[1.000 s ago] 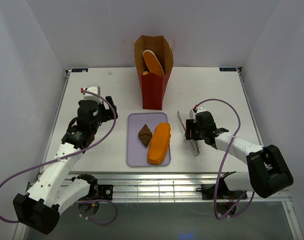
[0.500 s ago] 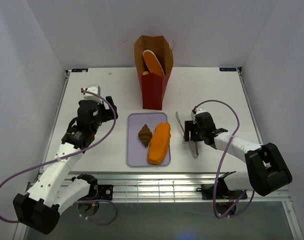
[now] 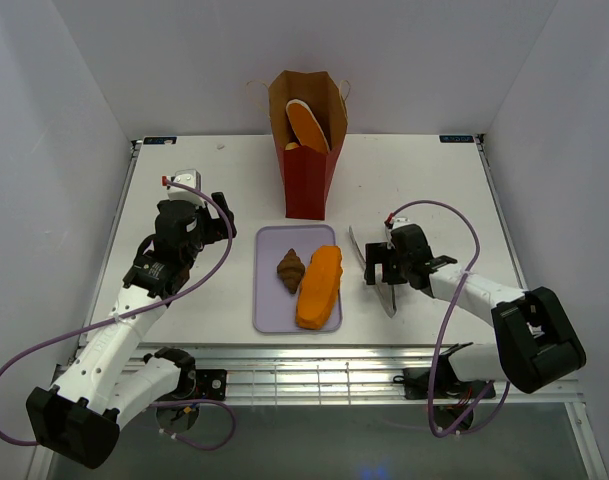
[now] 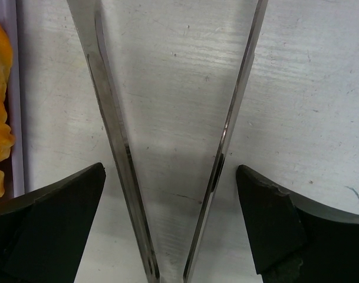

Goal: Place the fake bread into the paper bag

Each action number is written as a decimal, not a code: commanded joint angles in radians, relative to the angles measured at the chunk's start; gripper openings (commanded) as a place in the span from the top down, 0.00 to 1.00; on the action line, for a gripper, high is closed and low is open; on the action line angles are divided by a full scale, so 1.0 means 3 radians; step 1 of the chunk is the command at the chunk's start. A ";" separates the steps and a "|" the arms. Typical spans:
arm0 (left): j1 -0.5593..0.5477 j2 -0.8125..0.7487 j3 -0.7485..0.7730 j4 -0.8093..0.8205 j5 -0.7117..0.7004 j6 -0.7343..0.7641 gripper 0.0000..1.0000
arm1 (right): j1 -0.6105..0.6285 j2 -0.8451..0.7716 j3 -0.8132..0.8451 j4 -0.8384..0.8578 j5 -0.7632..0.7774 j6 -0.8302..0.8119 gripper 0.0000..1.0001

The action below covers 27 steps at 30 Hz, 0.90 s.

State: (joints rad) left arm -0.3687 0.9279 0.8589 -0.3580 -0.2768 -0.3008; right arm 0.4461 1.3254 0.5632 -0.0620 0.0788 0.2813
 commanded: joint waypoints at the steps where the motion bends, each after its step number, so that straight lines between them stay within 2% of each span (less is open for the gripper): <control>1: -0.0008 -0.0056 -0.0010 0.0043 -0.0064 -0.0010 0.02 | -0.0004 -0.0118 0.0178 -0.0171 0.0024 -0.0043 0.01; 2: -0.0008 -0.0051 -0.0010 0.0043 -0.0069 -0.0005 0.02 | -0.0009 -0.0179 0.0208 -0.0212 0.0069 -0.0053 0.10; 8: -0.0008 -0.0041 -0.0010 0.0043 -0.0095 0.0000 0.02 | -0.0009 -0.0429 0.0689 -0.0590 0.0207 -0.0176 0.10; 17: -0.0008 -0.0046 -0.0015 0.0053 -0.0172 -0.0010 0.03 | -0.0009 -0.0414 0.1700 -0.1020 0.0550 -0.0054 0.10; 23: -0.0008 -0.0117 -0.0051 0.0099 -0.0213 -0.0015 0.04 | -0.0009 -0.0603 0.1901 -0.1015 0.0596 0.0044 0.10; 27: -0.0008 -0.0122 -0.0061 0.0120 -0.0238 -0.0015 0.04 | -0.0004 -0.0767 0.1800 -0.0934 0.0647 0.0074 0.10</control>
State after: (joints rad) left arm -0.3687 0.9119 0.8532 -0.3466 -0.3290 -0.3008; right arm 0.4461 1.1419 1.0908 -0.3534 0.2375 0.2836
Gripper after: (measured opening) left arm 0.966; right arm 0.904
